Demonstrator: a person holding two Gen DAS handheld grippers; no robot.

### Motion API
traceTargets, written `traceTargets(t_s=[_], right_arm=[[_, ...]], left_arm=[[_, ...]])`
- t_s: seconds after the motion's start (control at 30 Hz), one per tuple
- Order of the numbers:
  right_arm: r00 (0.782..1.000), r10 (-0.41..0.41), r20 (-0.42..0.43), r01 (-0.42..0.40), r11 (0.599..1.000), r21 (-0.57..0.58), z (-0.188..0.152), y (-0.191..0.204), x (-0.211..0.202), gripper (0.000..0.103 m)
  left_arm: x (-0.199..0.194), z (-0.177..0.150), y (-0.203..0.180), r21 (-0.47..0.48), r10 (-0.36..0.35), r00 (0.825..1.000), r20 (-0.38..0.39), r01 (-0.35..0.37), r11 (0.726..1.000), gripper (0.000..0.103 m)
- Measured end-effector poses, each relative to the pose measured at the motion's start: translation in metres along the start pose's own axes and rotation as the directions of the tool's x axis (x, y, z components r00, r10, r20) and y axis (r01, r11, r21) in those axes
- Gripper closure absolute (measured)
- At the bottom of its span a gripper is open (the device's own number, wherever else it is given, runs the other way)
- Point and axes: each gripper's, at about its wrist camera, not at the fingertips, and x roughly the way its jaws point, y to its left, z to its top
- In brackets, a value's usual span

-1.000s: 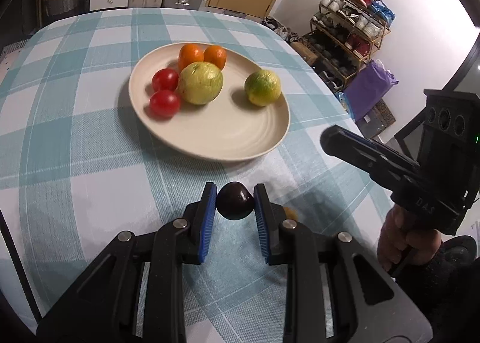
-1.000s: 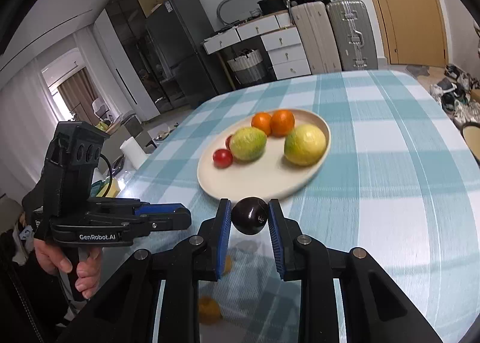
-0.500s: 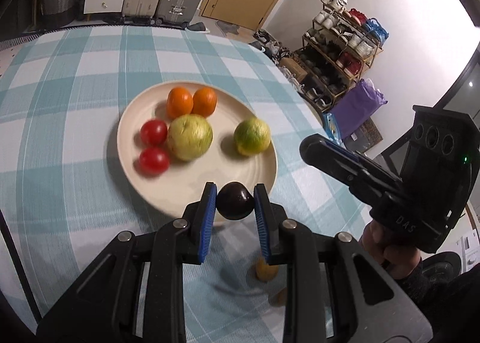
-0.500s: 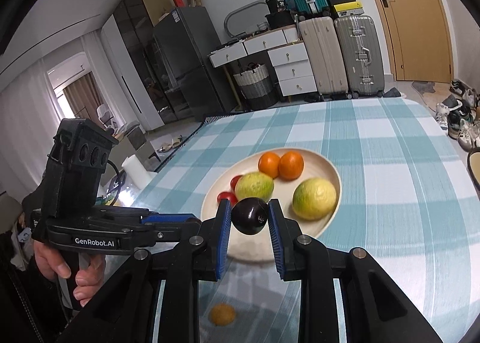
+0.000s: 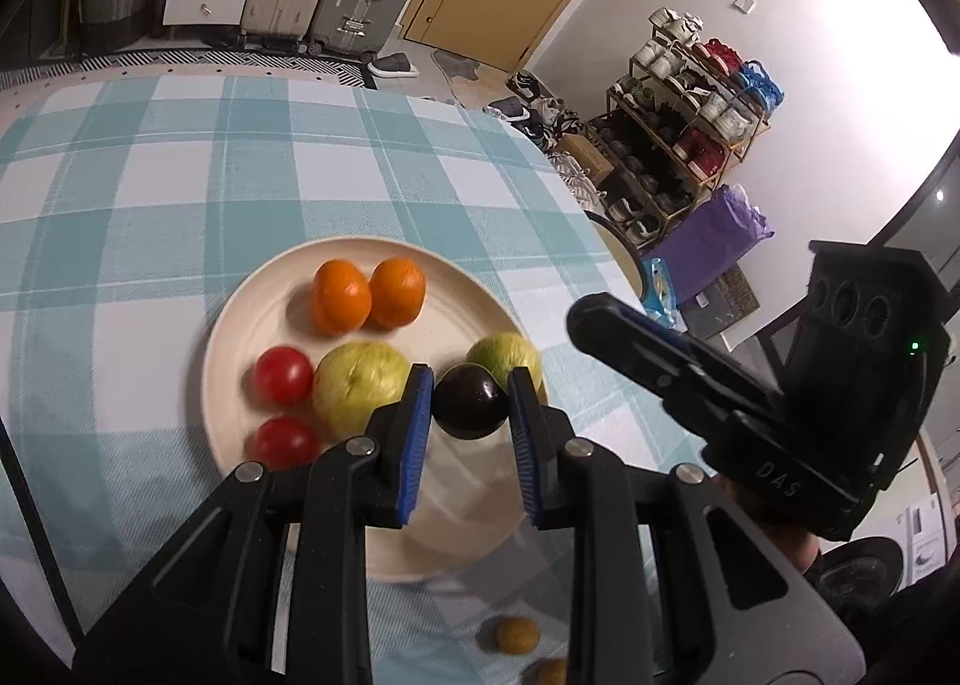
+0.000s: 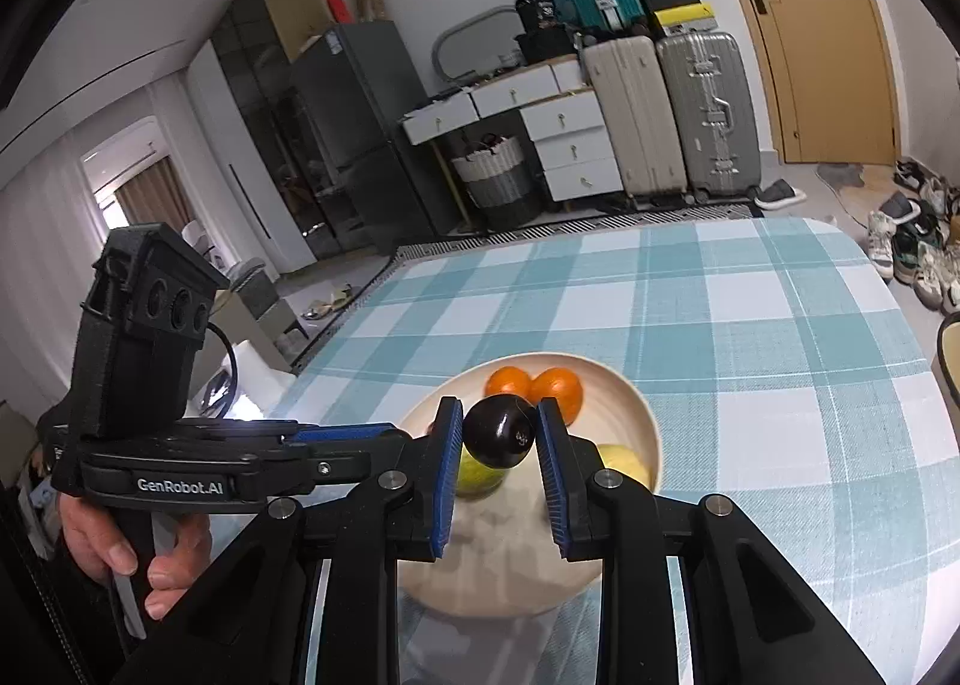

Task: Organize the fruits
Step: 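Lift both plums and carry them over the cream plate, then lower both plums onto the plate beside the lemon and open both grippers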

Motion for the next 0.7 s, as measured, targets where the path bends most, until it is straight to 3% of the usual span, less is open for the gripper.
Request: traceTargets(t_s=[0.33, 0.7], right_arm=[[0.998, -0.011, -0.055, 0.017, 0.993, 0.113, 0.012, -0.041, 0.038, 0.078], [0.993, -0.013, -0.114, 0.026, 0.993, 0.112, 0.012, -0.051, 0.064, 0.077]], left_arm=[[0.047, 0.022, 0.008, -0.044, -0.008, 0.999, -0.037, 0.007, 0.999, 0.081], [0.071, 0.025, 0.016, -0.054, -0.010, 0.998, -0.057, 0.007, 0.999, 0.081]])
